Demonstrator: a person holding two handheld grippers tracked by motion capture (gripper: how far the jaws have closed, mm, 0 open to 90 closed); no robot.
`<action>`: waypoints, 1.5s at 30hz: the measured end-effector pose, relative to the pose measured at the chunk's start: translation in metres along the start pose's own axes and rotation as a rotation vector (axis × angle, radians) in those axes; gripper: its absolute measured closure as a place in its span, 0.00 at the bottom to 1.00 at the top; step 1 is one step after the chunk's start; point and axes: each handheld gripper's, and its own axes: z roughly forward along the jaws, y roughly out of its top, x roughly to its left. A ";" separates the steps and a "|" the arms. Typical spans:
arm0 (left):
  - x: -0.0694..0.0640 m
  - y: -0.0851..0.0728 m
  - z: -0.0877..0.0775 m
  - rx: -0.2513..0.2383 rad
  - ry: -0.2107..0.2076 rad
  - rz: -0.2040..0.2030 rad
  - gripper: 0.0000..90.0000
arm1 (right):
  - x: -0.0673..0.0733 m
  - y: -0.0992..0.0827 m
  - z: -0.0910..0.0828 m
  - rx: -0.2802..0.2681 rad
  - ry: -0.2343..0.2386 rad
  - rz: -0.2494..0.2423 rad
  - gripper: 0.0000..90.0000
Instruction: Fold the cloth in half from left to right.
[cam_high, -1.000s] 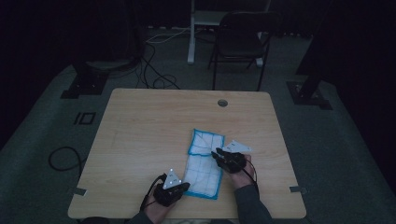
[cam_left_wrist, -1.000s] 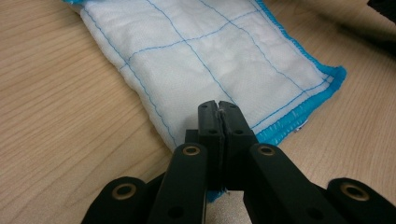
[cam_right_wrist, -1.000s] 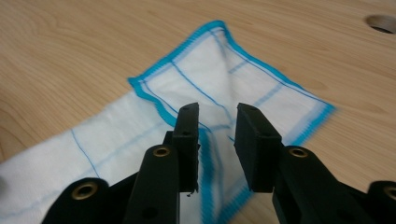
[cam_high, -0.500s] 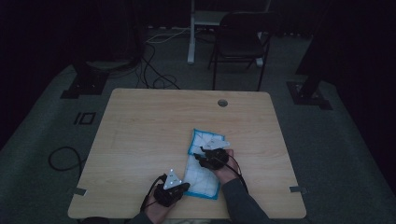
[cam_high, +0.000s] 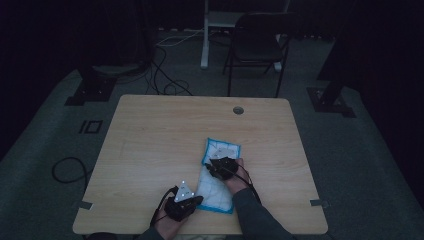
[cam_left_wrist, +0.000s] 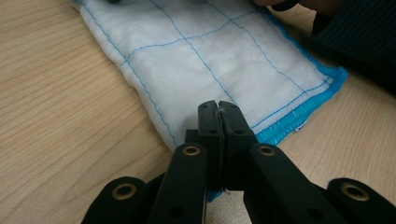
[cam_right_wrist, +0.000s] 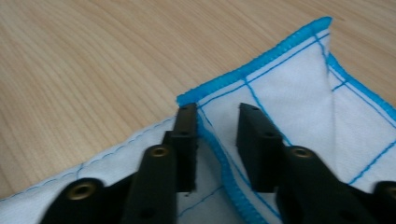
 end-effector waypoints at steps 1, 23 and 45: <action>0.000 0.000 0.000 -0.001 -0.002 -0.002 0.99 | -0.001 0.000 0.000 -0.001 -0.001 0.004 0.84; 0.001 0.000 0.000 -0.003 -0.007 -0.017 0.99 | -0.026 0.007 -0.019 -0.039 -0.066 0.033 0.96; 0.002 0.000 0.000 -0.003 -0.015 -0.035 0.99 | -0.080 -0.005 -0.034 -0.048 -0.191 0.147 0.97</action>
